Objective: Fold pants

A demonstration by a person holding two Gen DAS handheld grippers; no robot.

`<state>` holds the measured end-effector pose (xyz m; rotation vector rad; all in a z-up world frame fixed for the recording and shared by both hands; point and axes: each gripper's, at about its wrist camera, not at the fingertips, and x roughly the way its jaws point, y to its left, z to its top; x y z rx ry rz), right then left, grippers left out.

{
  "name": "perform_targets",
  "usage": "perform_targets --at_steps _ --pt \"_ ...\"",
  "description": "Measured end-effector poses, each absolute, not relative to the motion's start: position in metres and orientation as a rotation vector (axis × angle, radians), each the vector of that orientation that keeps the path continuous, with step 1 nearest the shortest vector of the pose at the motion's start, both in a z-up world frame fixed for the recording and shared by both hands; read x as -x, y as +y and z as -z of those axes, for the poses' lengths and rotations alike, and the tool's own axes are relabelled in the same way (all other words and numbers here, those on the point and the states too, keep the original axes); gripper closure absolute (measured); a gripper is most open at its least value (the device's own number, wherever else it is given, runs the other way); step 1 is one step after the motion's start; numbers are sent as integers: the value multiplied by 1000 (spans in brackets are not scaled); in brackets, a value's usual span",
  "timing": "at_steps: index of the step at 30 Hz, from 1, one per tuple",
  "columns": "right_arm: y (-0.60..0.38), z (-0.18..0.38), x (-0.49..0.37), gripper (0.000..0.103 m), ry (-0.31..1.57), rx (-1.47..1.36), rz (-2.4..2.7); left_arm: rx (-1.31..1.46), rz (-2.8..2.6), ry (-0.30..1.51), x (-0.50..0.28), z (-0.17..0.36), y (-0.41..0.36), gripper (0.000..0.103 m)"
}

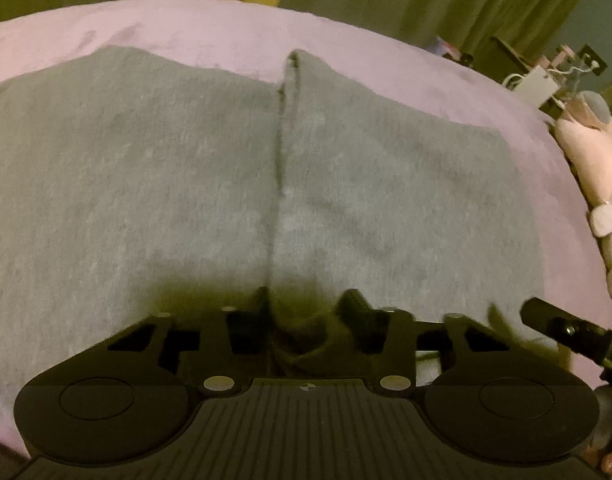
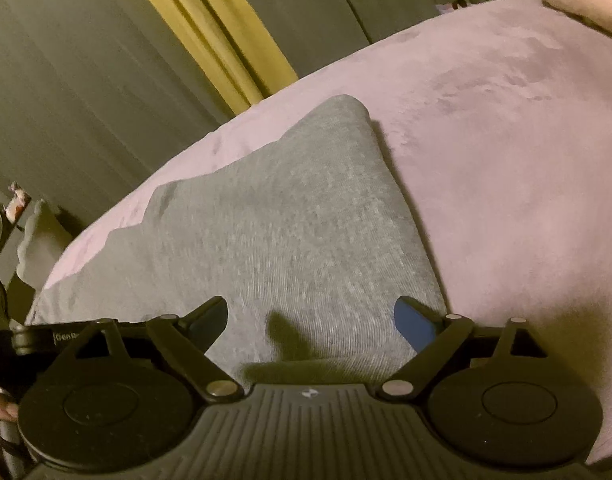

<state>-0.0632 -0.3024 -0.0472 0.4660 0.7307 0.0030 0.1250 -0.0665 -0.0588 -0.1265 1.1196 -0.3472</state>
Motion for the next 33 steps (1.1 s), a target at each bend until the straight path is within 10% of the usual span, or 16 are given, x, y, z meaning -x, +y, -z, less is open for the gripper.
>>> perform_targets --at_steps 3,11,15,20,33 --pt "-301 48 62 9 732 -453 -5 207 338 1129 -127 56 -53 87" --pt "-309 50 62 7 720 -516 -15 410 429 1126 -123 46 -14 85" --pt "-308 50 61 6 711 -512 -21 299 450 1183 -130 60 -29 47" --pt "-309 51 61 6 710 -521 -23 337 455 1147 -157 60 -32 44" --pt "-328 32 56 5 744 -483 69 454 553 1127 -187 64 -36 71"
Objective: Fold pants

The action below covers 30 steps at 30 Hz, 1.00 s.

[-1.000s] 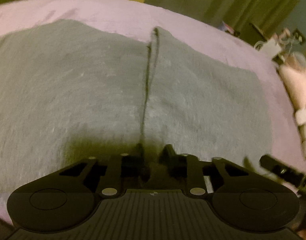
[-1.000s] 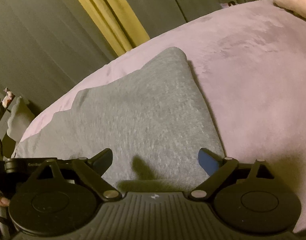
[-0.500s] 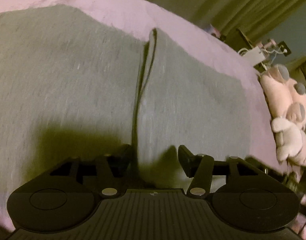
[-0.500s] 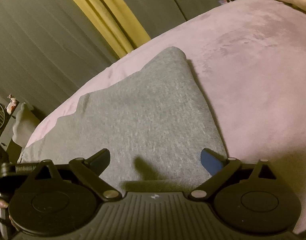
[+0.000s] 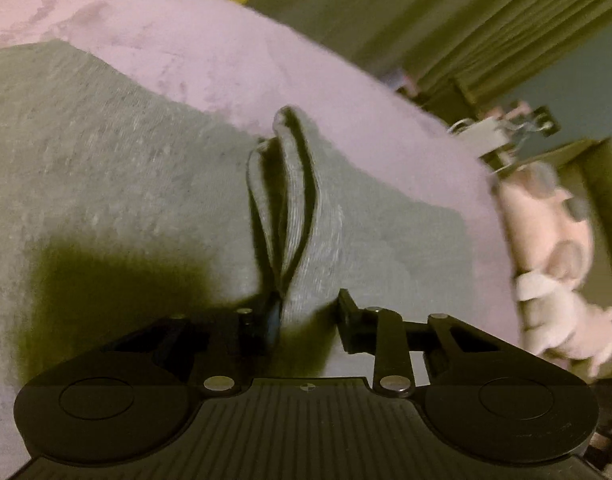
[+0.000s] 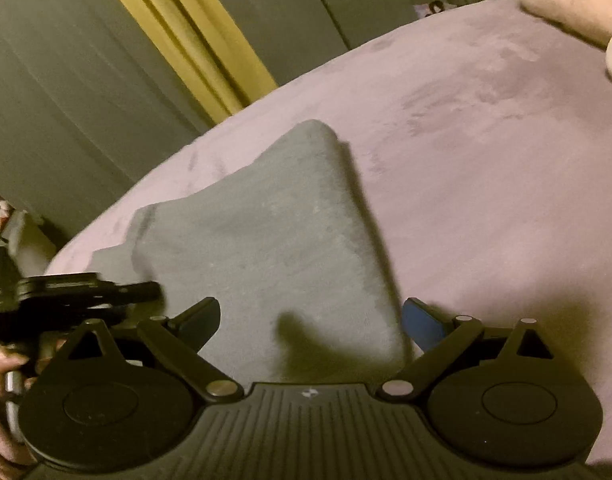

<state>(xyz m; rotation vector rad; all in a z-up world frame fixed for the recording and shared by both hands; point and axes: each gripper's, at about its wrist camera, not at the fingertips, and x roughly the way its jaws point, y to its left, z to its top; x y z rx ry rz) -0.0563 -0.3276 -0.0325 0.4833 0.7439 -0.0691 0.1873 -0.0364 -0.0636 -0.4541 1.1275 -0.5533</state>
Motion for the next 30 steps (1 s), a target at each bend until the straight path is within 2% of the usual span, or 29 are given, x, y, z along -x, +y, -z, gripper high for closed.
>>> perform_targets --at_steps 3,5,8,11,14,15,16,18,26,30 --pt "-329 41 53 5 763 -484 79 451 558 1138 -191 68 -35 70" --pt "-329 44 50 5 775 -497 86 422 521 1176 -195 78 -34 62" --pt "-329 44 50 5 770 -497 84 490 515 1191 -198 85 -27 62" --pt "-331 43 52 5 769 -491 83 484 495 1171 -197 82 -22 57" --pt "-330 47 48 5 789 -495 89 437 494 1168 -196 84 -33 65" --pt "-328 48 46 5 796 -493 91 405 492 1158 -195 83 -38 74" --pt "-326 48 44 5 803 -487 92 383 487 1150 -193 82 -42 78" --pt "-320 46 43 5 814 -454 95 386 480 1132 -189 75 -42 82" --pt "-295 31 51 5 826 -325 44 445 475 996 -152 23 -7 89" --pt "-281 37 55 5 868 -225 31 374 344 1008 -155 33 11 92"
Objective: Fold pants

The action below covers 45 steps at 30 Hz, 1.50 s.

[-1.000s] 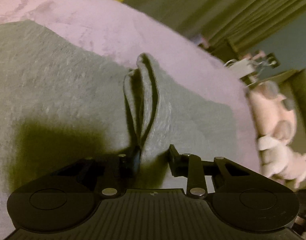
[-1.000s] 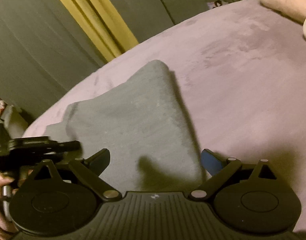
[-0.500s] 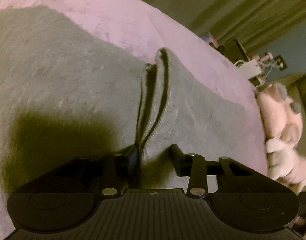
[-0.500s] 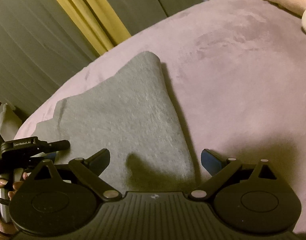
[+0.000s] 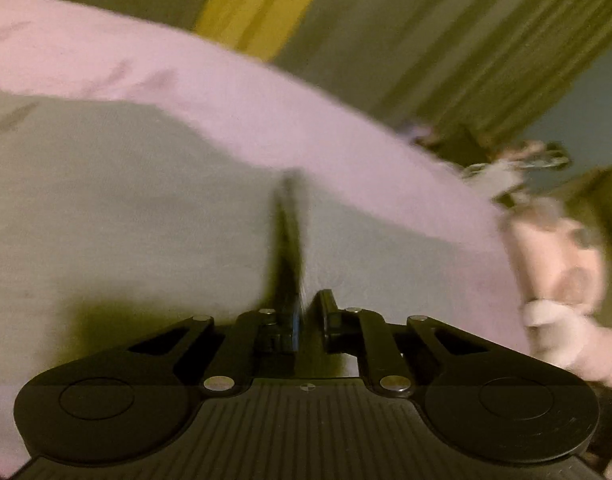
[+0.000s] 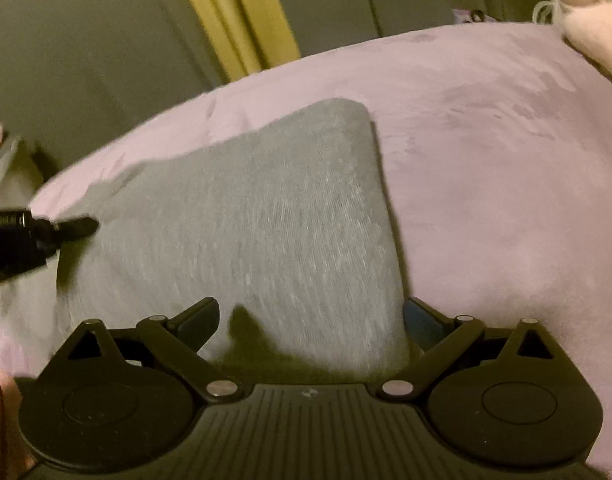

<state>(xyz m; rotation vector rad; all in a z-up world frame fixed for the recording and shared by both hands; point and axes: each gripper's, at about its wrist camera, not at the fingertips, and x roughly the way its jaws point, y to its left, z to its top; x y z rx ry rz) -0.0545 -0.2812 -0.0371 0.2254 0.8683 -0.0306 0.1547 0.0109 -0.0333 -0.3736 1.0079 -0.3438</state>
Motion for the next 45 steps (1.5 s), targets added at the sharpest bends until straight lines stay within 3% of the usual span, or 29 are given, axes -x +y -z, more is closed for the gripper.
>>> perform_targets --at_steps 3,5,7,10,17,41,45 --pt "-274 54 46 5 986 -158 78 279 215 1077 -159 51 11 95" --pt "-277 48 49 5 972 -193 79 334 284 1071 -151 46 11 86" --pt "-281 44 52 5 956 -221 69 317 323 1032 -139 34 2 67" --pt "-280 50 50 5 972 -245 85 230 369 993 -121 22 -16 52" --pt "-265 54 56 5 960 -190 117 39 404 1053 -102 38 -48 50" --pt "-239 38 56 5 906 -51 215 278 242 1077 -108 49 19 48" --pt "-224 27 57 5 814 10 252 294 238 1067 -106 46 26 39"
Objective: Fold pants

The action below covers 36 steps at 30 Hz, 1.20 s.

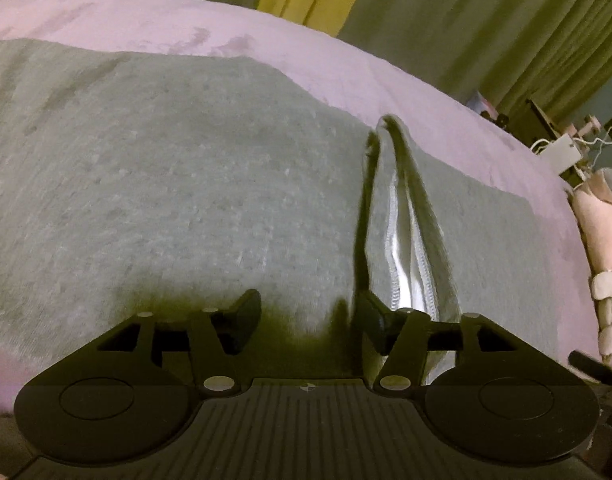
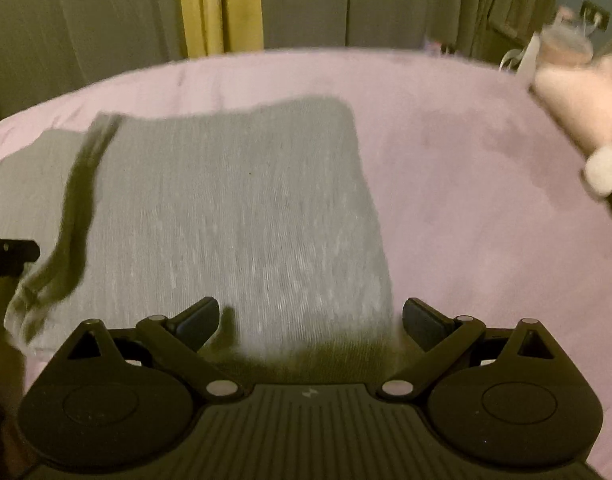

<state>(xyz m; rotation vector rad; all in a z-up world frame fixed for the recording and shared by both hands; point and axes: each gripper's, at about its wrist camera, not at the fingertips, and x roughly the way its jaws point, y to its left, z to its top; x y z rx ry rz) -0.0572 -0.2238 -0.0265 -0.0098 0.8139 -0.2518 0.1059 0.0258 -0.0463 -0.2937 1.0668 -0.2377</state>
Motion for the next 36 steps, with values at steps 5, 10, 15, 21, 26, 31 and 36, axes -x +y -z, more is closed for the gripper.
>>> perform_targets --at_steps 5,10,15,21,26,31,36 --pt "-196 23 39 5 774 69 224 323 221 1067 -107 44 33 31" --pt "-152 45 9 5 784 161 170 392 157 1061 -110 44 55 26" --pt "-108 62 -15 5 806 208 163 492 115 1048 -113 45 81 26" --pt "-97 49 -23 5 763 65 -26 484 39 994 -109 32 107 21" --pt "-114 59 -27 5 840 62 73 486 -33 951 -106 28 133 16" --pt "-129 49 -17 5 851 -126 -157 592 -68 912 -106 25 164 16" --pt "-164 45 -10 5 809 -254 -17 613 -179 817 -97 12 211 15"
